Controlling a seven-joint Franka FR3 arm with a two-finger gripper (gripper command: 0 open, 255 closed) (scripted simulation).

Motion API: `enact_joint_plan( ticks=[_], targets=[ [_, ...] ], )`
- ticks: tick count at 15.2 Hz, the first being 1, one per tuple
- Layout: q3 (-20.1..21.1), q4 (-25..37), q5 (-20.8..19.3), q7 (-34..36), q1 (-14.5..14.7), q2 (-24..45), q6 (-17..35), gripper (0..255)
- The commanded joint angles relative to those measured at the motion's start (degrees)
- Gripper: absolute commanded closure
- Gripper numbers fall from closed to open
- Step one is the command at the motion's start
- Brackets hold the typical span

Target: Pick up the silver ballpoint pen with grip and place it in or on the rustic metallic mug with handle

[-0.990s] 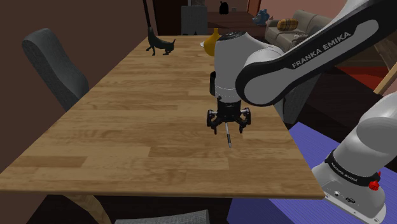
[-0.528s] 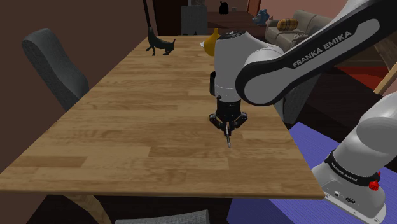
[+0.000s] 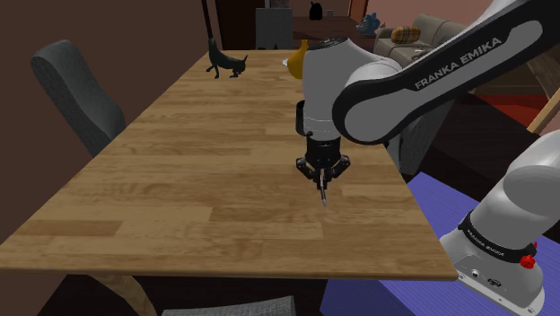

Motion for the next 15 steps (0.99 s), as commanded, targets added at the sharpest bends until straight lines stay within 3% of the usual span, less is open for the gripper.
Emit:
enact_joint_plan(
  ticks=[1, 15],
  targets=[
    [-0.55, 0.65, 0.66, -0.53, 0.36, -1.34, -1.89, 255],
    [-4.28, 6.98, 2.28, -2.77, 1.55, -7.87, -14.23, 255]
  ],
)
